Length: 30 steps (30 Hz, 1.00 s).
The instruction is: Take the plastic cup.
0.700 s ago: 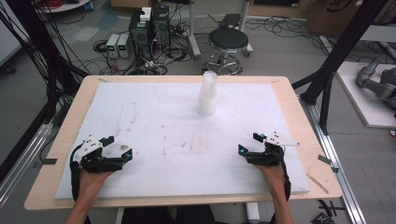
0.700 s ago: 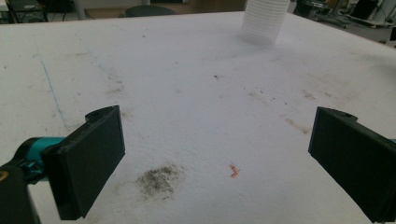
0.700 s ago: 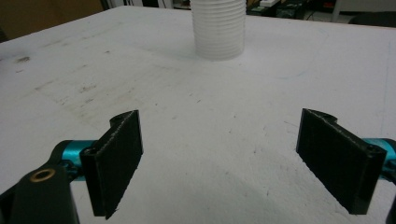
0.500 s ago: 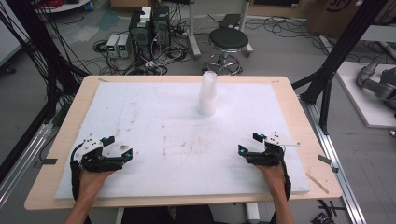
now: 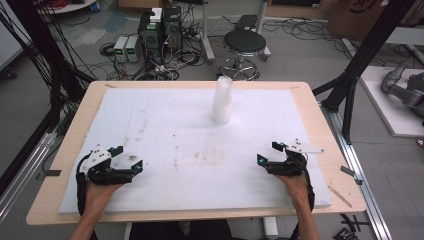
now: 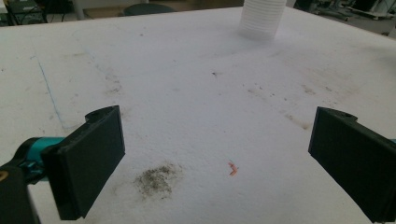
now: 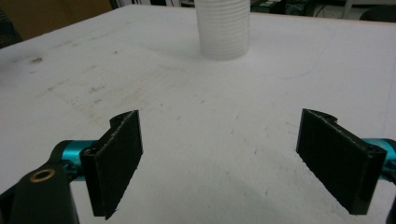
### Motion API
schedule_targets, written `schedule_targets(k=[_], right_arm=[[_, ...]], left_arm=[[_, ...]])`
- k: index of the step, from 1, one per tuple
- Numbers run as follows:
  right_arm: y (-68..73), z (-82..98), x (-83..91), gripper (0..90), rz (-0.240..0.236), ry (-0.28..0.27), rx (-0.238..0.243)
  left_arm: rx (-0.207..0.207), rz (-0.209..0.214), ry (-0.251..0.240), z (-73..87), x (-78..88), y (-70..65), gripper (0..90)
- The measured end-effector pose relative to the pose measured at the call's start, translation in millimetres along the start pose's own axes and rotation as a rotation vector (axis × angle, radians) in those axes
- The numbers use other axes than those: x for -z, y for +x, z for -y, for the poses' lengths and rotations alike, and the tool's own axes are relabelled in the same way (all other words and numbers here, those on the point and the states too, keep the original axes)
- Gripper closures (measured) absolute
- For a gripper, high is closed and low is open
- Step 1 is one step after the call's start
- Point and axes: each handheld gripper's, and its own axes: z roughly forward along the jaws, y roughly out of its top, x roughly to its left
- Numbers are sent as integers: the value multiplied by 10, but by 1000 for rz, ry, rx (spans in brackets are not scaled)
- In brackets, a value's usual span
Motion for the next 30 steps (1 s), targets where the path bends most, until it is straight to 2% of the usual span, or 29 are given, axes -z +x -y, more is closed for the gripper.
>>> schedule_targets(k=[2,4,7,12,13,14,19,21,26,30], right_arm=[[-11,-76,35,141,0,-18,7],[-25,-186,73,142,-22,-21,12],[-44,-341,126,142,-32,2,14],[-89,-647,221,141,-33,30,55],[-89,-647,221,141,-33,30,55],[-110,-777,250,141,-32,41,70],[-138,-997,270,141,-40,49,98],[-163,-1148,245,141,-50,53,115],[-190,-1303,171,141,-67,76,123],[-227,-1509,23,139,-90,105,145]], left_arm=[[-8,-1,2,0,-2,-9,36],[-10,0,7,-2,-6,-9,36],[-3,0,15,-6,-16,-1,36],[10,2,18,-7,-23,7,36],[11,2,19,-8,-22,9,36],[14,2,19,-7,-22,10,36],[11,5,21,-8,-24,10,36],[13,4,24,-9,-28,7,36],[11,7,35,-13,-37,10,36],[18,12,44,-16,-46,15,36]])
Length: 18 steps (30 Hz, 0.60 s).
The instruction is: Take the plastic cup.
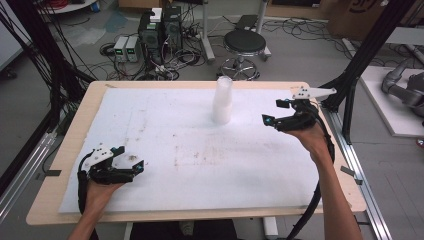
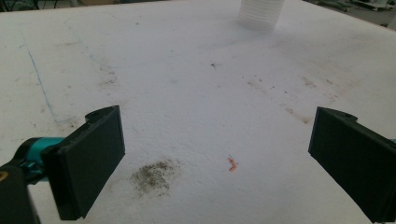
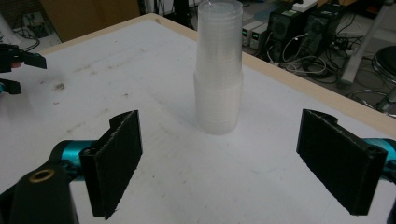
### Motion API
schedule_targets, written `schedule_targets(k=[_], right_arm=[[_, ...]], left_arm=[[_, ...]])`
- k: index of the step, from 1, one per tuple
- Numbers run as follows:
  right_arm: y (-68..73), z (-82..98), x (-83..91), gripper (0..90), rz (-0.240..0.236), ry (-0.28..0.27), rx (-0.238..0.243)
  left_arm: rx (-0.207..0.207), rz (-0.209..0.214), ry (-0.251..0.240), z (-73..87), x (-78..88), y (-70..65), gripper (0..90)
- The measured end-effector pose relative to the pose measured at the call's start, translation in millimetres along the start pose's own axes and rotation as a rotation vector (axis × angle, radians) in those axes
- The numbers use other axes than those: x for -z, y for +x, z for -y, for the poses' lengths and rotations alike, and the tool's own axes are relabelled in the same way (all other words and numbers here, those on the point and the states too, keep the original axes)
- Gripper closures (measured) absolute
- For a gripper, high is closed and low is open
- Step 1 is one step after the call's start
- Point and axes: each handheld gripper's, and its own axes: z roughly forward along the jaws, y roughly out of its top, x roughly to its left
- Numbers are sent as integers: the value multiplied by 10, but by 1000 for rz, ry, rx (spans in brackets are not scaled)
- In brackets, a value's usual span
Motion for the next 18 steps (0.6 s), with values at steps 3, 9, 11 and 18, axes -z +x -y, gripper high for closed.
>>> schedule_targets(k=[3,9,11,18], right_arm=[[-67,-159,-82,135,-8,12,21],[-167,-410,-253,135,-34,40,50],[-199,-493,-322,135,-39,45,64],[-279,-729,-606,135,-85,52,96]], left_arm=[[4,3,6,-3,-5,8,36],[5,7,7,-3,-5,12,36],[4,6,6,-3,-6,11,36],[5,5,11,-5,-9,12,36]])
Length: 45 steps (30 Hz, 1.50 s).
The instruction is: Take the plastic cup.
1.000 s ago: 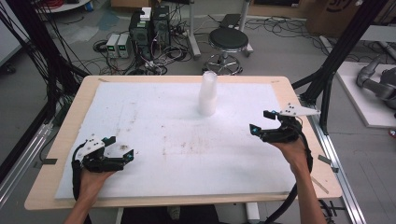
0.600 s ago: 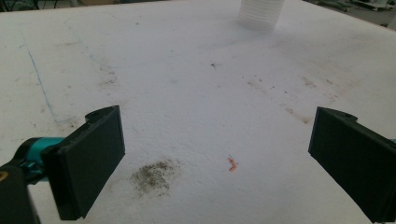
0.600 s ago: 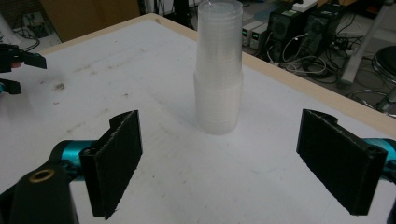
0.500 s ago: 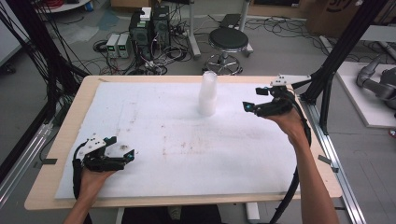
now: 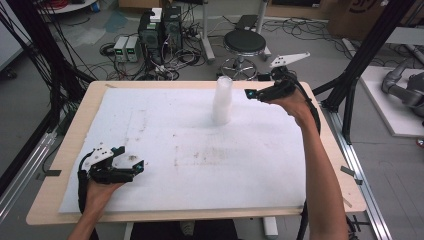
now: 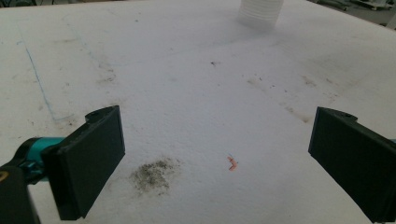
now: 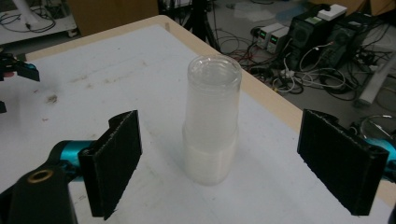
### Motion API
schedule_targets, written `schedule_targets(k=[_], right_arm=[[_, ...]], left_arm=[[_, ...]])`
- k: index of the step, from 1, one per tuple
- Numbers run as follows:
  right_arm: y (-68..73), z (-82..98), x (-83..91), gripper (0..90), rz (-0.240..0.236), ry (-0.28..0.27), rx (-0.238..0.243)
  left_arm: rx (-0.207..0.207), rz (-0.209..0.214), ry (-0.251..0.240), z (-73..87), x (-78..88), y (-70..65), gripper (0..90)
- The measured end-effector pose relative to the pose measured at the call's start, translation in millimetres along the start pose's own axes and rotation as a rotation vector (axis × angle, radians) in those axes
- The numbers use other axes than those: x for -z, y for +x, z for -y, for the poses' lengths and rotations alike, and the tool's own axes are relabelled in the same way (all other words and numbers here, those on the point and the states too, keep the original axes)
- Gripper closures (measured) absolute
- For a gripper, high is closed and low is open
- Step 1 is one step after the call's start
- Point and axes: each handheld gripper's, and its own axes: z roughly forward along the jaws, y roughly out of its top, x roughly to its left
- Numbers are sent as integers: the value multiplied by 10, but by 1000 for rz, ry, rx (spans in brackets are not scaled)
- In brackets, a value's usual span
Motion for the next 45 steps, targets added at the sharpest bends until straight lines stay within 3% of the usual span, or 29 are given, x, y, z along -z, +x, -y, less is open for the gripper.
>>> schedule_targets(k=[9,14,20,36,45], right_arm=[[-119,-50,-294,134,-16,57,-4],[-121,-34,-481,134,-36,64,-1],[-105,-17,-656,135,-27,81,-7],[-34,31,-1020,144,-9,99,-27],[-12,39,-1104,163,-3,86,-34]], left_arm=[[1,1,2,-1,-5,2,36],[4,0,4,-1,-9,-1,36],[5,2,9,-3,-9,1,36],[-1,0,8,-3,-11,-5,36],[-5,3,14,-5,-14,-3,36]])
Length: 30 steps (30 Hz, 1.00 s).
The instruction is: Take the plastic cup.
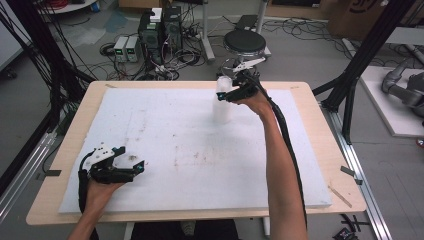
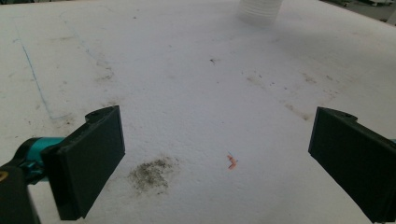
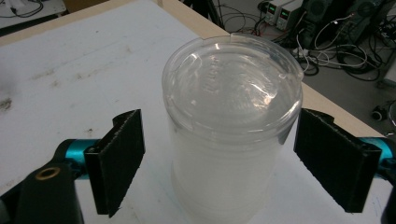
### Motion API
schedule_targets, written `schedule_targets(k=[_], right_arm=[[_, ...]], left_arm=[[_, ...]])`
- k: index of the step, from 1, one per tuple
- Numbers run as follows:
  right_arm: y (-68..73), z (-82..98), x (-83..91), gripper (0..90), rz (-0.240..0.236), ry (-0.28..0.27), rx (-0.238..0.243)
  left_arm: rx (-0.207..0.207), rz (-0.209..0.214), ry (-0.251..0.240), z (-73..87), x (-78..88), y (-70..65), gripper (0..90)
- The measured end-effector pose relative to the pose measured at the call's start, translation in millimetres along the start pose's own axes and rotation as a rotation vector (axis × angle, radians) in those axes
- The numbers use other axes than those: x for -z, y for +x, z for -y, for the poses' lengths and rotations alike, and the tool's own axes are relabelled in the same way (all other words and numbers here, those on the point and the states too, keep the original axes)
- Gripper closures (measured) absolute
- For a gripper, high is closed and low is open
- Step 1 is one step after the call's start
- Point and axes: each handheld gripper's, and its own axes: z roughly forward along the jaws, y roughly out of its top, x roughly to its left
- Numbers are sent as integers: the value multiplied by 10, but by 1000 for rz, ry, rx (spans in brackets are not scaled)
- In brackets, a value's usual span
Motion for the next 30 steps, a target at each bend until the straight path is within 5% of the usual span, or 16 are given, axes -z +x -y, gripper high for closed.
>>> schedule_targets(k=[22,30], right_arm=[[14,-33,-99,192,12,-3,-10],[14,-41,-105,268,16,-3,-11]], left_arm=[[6,2,7,-3,-11,1,36],[6,4,8,-3,-11,4,36]])
